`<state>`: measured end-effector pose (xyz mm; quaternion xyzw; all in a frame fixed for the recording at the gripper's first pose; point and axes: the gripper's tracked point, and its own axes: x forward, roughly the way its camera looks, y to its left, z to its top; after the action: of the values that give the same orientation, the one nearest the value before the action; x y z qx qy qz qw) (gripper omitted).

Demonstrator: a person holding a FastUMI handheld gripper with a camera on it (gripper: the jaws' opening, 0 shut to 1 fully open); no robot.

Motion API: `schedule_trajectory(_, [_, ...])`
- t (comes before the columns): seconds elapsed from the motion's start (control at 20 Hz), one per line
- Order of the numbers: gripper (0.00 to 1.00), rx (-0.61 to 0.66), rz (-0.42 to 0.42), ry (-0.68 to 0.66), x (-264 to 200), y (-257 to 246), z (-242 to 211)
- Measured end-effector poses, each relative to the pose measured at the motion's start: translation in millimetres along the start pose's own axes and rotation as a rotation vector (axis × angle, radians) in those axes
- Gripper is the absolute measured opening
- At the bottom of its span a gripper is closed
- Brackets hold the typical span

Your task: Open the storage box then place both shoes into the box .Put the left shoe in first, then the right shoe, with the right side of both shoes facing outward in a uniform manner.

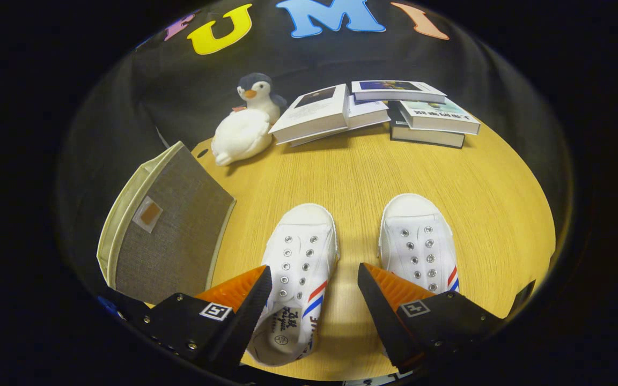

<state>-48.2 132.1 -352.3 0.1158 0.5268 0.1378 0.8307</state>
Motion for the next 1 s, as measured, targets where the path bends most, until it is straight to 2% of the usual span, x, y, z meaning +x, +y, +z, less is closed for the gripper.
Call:
schedule_trajectory(0.25, [0.98,-0.017,-0.035,0.046,9.4,-10.5,-12.0])
schedule_trajectory(0.45, [0.87,-0.015,-0.045,0.08,14.5,-12.9,-17.2])
schedule_trajectory(0.65, [0.83,0.004,-0.036,0.11,18.7,-10.7,-20.1])
schedule_trajectory(0.7, [0.83,0.018,0.004,0.114,21.0,-2.3,-22.0])
schedule_trajectory(0.75, [0.78,0.044,0.027,0.123,21.7,3.4,-22.8])
schedule_trajectory(0.8, [0.5,0.065,0.026,0.123,20.3,4.5,-21.7])
schedule_trajectory(0.85, [0.42,0.068,0.024,0.127,20.8,4.4,-21.4])
schedule_trajectory(0.95, [0.41,0.066,0.023,0.132,19.1,4.1,-20.7])
schedule_trajectory(1.0, [0.32,0.084,0.027,0.139,14.8,5.9,-23.5])
